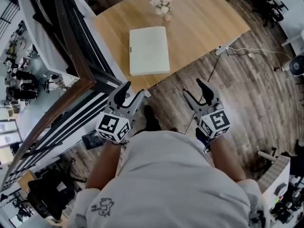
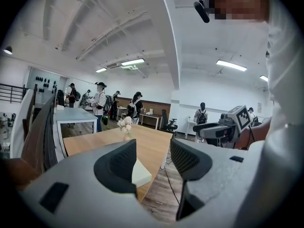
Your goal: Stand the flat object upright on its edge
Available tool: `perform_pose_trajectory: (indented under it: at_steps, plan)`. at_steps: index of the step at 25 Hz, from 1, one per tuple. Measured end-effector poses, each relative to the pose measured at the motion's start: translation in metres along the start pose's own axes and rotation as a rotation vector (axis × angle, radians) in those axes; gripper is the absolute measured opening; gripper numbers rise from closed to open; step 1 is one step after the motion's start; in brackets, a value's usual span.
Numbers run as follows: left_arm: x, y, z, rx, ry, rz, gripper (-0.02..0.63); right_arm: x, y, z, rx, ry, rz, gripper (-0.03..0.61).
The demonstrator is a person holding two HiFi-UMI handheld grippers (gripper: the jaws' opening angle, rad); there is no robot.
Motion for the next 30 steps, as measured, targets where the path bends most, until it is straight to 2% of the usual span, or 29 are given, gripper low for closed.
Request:
perform_pose_trajectory:
  at_steps: [5, 11, 20, 30]
  plan:
    - [0.013, -0.014, -0.055, -0.031, -0.001, 0.007, 0.215, 0.003, -0.059, -0.004, -0.004, -0.018, -0.043, 0.270]
    - [0.020, -0.024, -0.100, -0.057, 0.012, 0.005, 0.215, 0.009, -0.107, -0.010, -0.016, -0.025, -0.066, 0.270]
    - [0.023, -0.037, -0.129, -0.067, 0.021, -0.001, 0.215, 0.002, -0.142, -0.004, -0.008, -0.038, -0.136, 0.270]
    - [0.021, -0.063, -0.144, -0.008, 0.038, -0.017, 0.215, -0.007, -0.172, 0.039, 0.019, -0.046, -0.166, 0.268]
Point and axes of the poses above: the fingertips, and each gripper's own axes: y backward along the fingers, z to its right, x out of its top, the point moved 2 cm from there along y, backward along the fingers, and after that the axes turned 5 degrees about z, right-handed, at the moved point
